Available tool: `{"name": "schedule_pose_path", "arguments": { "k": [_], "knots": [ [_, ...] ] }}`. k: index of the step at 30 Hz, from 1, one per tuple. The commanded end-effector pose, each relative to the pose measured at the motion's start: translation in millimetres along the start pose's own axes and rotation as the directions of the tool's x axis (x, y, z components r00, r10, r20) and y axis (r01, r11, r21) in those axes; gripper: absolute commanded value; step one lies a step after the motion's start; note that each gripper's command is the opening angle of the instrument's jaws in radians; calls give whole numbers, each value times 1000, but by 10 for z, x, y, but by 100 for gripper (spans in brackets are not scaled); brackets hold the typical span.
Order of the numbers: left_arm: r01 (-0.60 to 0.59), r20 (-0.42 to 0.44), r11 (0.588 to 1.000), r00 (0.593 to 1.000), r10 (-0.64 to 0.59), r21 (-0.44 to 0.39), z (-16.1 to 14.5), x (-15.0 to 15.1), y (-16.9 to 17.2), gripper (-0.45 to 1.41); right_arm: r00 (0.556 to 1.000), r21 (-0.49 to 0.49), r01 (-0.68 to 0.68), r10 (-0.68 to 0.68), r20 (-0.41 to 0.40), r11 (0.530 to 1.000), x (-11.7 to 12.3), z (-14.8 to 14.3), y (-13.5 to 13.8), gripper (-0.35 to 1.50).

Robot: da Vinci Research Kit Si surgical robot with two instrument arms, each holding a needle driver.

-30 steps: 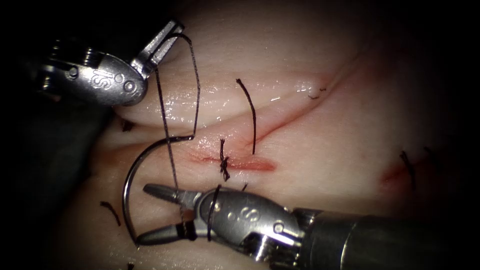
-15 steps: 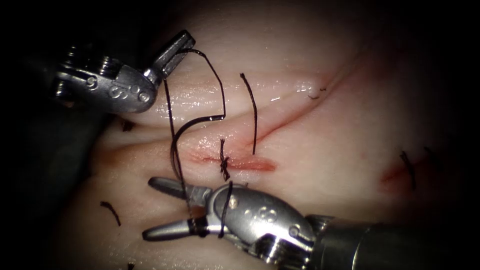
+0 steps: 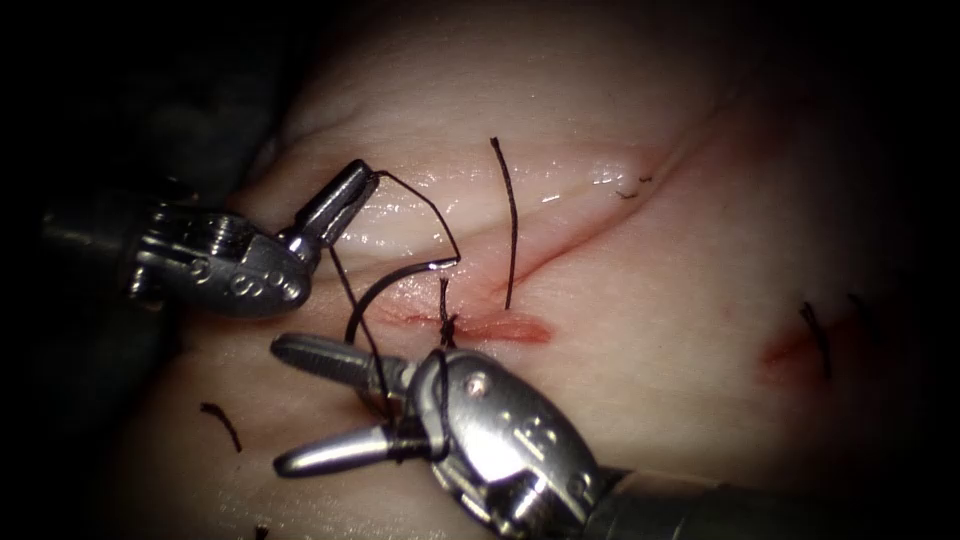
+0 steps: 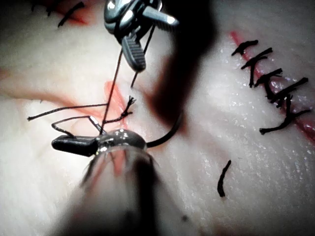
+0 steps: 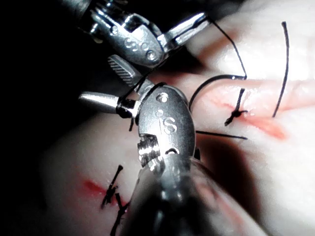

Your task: Wound Closure

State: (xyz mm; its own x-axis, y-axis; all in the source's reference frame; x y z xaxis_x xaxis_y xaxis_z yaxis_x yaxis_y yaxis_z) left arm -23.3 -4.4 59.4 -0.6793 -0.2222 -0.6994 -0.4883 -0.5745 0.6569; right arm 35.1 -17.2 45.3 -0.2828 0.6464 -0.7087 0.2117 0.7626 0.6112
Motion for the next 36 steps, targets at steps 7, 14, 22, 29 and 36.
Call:
{"name": "schedule_pose_path", "arguments": {
  "k": [7,14,22,29,36],
  "knots": [
    [4,1,1000,1000,-4,6,-9,2,13,-45,996,-8,1,-1,-86,1000,3,4,2,73],
    [59,16,998,998,-59,14,-36,15,14,-45,967,-144,70,-102,-232,987,31,-12,12,89],
    [105,26,994,994,-106,40,-55,43,22,-45,971,-326,108,-170,-168,939,31,-20,18,99],
    [155,24,986,987,-157,68,-75,62,24,-45,972,-544,211,-234,27,812,30,-40,21,93],
    [172,26,982,984,-175,77,-83,69,26,-45,949,-654,315,-211,236,688,20,-56,22,74]
  ]
}}
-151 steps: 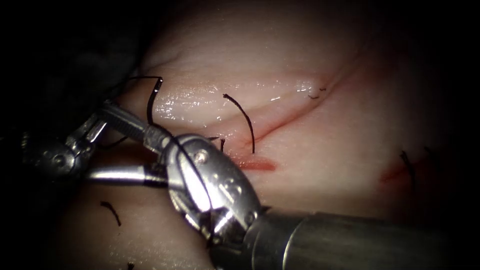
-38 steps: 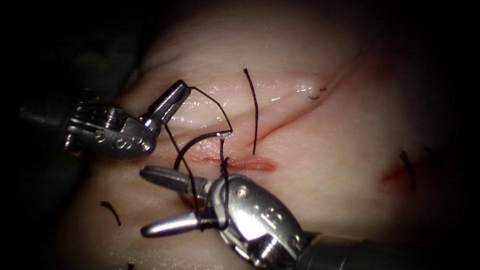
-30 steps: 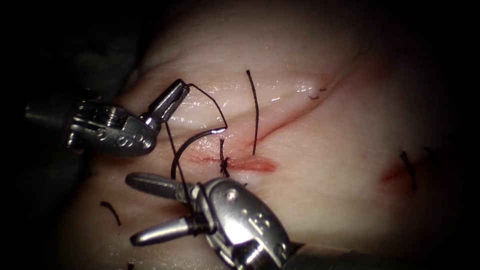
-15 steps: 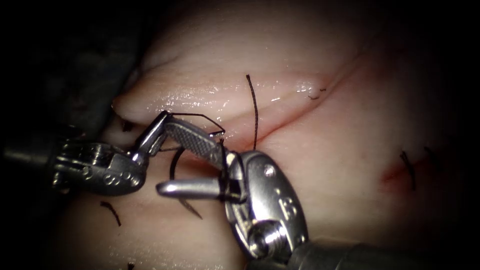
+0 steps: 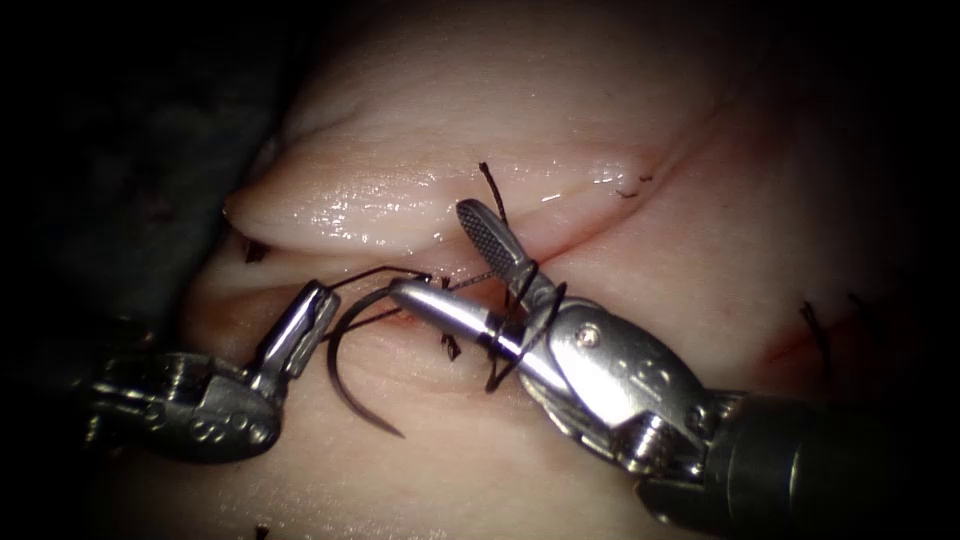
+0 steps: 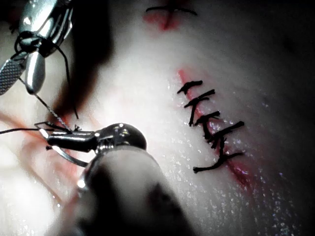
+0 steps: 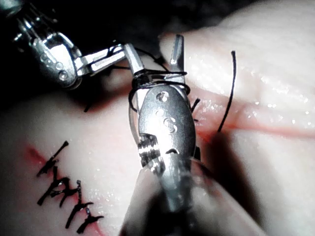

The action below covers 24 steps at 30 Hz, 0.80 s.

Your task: Wound Closure

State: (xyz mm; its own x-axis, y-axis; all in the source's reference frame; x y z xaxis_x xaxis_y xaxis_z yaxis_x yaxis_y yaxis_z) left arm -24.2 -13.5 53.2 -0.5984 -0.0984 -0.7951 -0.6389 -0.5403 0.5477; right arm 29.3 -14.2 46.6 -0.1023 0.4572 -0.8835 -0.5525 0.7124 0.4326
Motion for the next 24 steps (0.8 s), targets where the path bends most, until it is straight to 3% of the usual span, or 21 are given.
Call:
{"name": "schedule_pose_path", "arguments": {
  "k": [1,9,13,19,24],
  "knots": [
    [1,0,1000,1000,-1,-1,0,-1,9,-45,1000,-3,5,-5,9,1000,-7,4,-1,74],
    [13,2,1000,1000,-13,16,-5,-1,23,-45,988,-102,41,-26,151,994,-20,4,5,54],
    [17,4,1000,1000,-17,19,-1,-1,27,-45,975,-135,48,-17,220,990,-27,7,11,34],
    [17,5,1000,1000,-17,20,7,-6,26,-45,941,-174,89,-26,337,981,-38,19,23,34],
    [17,3,1000,1000,-17,18,12,-12,24,-45,925,-207,118,-32,378,971,-48,22,33,41]
  ]
}}
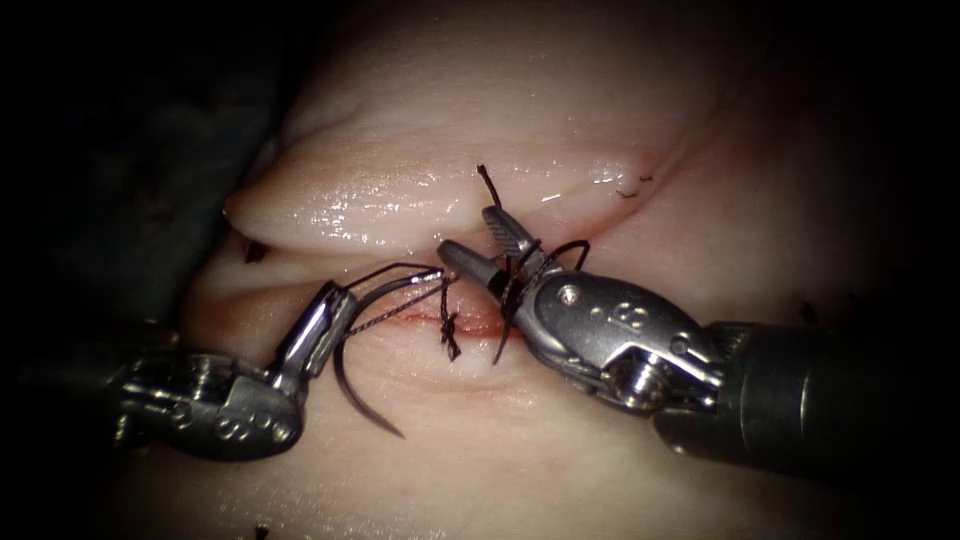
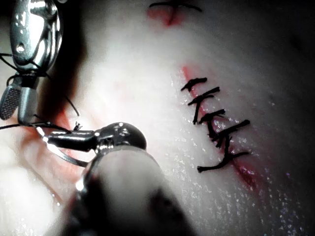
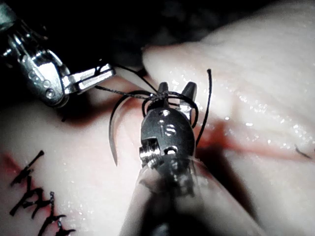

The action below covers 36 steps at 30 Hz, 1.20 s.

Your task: Wound Closure

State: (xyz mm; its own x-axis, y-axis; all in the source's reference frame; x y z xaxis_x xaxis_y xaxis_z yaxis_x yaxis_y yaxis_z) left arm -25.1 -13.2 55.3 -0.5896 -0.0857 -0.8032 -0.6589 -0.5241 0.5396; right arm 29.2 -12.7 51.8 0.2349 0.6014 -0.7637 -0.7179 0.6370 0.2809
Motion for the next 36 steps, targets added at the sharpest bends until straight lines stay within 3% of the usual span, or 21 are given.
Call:
{"name": "schedule_pose_path", "arguments": {
  "k": [1,17,32,36],
  "knots": [
    [1,-1,1000,1000,-1,-3,1,-2,8,-45,1000,-20,1,-1,6,1000,-7,9,0,49],
    [-6,-3,1000,1000,6,7,6,-8,18,-45,999,-47,7,-6,36,999,-12,28,12,47],
    [-6,-1,1000,1000,6,4,8,-9,17,-45,994,-86,28,-19,104,996,-22,39,15,71],
    [-6,-1,1000,1000,6,4,10,-10,17,-45,992,-79,37,-27,127,996,-27,45,15,66]
  ]
}}
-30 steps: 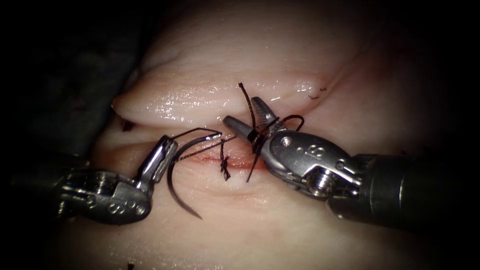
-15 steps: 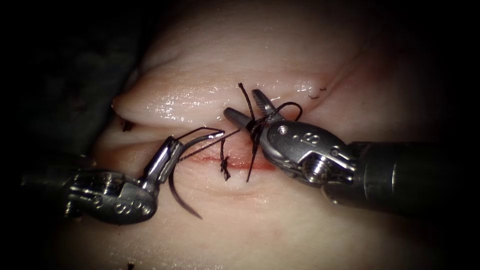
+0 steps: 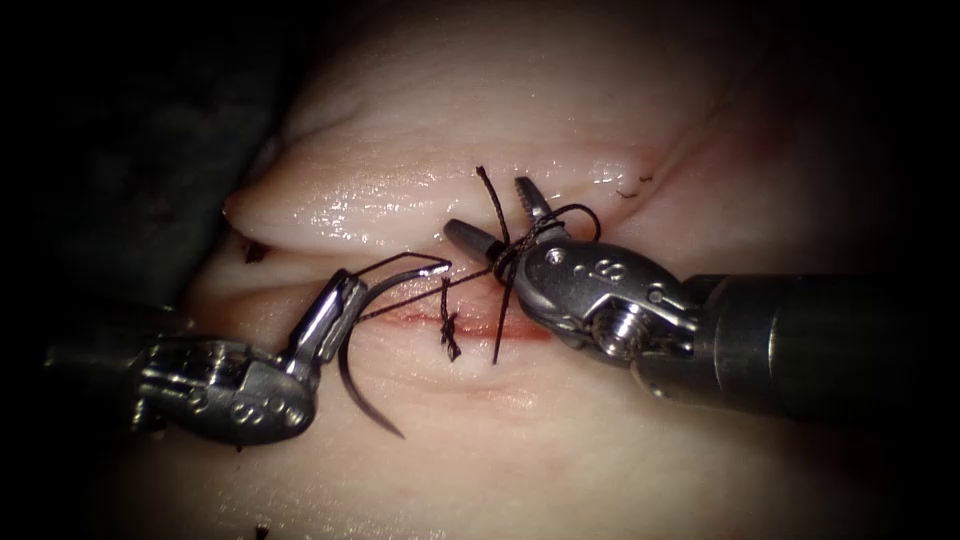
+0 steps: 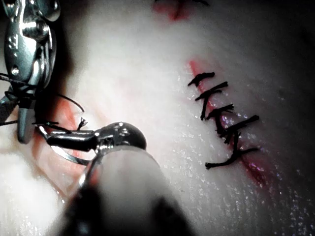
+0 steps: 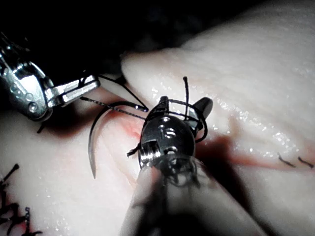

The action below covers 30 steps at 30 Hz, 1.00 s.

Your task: Wound Closure

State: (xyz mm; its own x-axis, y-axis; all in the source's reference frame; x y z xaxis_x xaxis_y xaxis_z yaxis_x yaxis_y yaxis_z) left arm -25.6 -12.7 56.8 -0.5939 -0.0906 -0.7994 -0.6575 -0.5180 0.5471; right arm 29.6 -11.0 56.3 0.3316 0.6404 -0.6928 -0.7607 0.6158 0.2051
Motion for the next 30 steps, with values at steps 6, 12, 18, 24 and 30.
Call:
{"name": "schedule_pose_path", "arguments": {
  "k": [6,12,18,24,30],
  "knots": [
    [7,0,1000,1000,-7,-2,1,-2,8,-45,999,-5,15,-15,52,1000,-14,12,-13,-35],
    [33,7,999,999,-33,-10,12,-6,3,-45,998,-74,-36,40,53,997,-13,-2,-21,-35],
    [46,55,999,998,-45,-17,43,-18,-20,-45,997,-101,-76,74,-31,992,-4,-24,-28,-35],
    [61,93,998,994,-58,-30,82,-36,-49,-45,986,-82,-103,90,-142,991,1,-45,-35,-35],
    [75,115,996,991,-70,-45,124,-46,-73,-45,976,-33,-87,79,-201,996,-11,-51,-43,-35]
  ]
}}
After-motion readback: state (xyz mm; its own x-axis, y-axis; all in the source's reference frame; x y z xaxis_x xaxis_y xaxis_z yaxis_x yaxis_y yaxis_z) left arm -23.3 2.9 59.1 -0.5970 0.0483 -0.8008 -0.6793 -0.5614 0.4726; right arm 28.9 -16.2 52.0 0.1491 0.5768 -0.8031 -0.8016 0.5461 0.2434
